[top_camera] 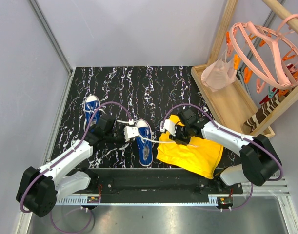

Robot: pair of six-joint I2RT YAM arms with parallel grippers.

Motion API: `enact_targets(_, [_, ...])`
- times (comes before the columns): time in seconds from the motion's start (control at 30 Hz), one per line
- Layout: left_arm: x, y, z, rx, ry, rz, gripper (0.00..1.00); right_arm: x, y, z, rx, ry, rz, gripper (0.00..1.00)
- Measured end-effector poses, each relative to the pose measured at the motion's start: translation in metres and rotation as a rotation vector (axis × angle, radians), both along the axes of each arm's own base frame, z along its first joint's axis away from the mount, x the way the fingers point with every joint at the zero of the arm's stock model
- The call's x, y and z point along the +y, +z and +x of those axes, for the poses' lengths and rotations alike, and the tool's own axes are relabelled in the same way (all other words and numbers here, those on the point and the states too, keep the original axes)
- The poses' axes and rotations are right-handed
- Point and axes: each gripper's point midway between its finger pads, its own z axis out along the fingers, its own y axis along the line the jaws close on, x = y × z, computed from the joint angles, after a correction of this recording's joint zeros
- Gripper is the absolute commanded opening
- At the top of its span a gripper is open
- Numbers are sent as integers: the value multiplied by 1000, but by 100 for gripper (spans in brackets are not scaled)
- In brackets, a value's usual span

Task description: Tie the shoes

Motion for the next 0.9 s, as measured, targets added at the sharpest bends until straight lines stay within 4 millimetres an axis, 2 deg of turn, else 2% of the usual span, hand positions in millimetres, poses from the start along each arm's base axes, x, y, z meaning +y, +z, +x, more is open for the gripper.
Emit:
enact_targets(0.07, [0,0,0,0,0,0,0,-1,0,1,-1,-1,-2,16])
enact_targets(0.17, [0,-1,0,4,-1,1,0,-2,0,2,0,-7,-2,13])
enact_targets(0.27, [0,-1,0,3,-2,1,0,-3,0,2,1,-10,-3,16])
enact_targets(0.3, [0,-1,0,3,-4,1,0,-3,0,1,4,-10,-4,25])
enact_targets(0.4, [0,-1,0,-2,-11,2,0,-2,6,2,7,-15,-1,28])
enact_targets(0.6, [-1,0,0,-7,-17,1,0,0,13,4,-2,-16,7,18])
enact_targets(0.67, [-2,1,1,-10,-18,-1,0,-1,13,3,4,-15,3,10])
enact_targets(0.7, [-2,2,2,-11,-18,-1,0,-1,13,3,4,-13,1,11])
enact_targets(0.73, [-2,3,2,-13,-18,-3,0,-2,13,3,5,-12,0,19])
enact_targets(0.77, [-2,3,2,-14,-18,-3,0,-2,12,2,6,-11,-1,23])
enact_targets(0.9, [-2,3,2,-15,-20,-2,0,-5,11,0,13,-6,-13,29])
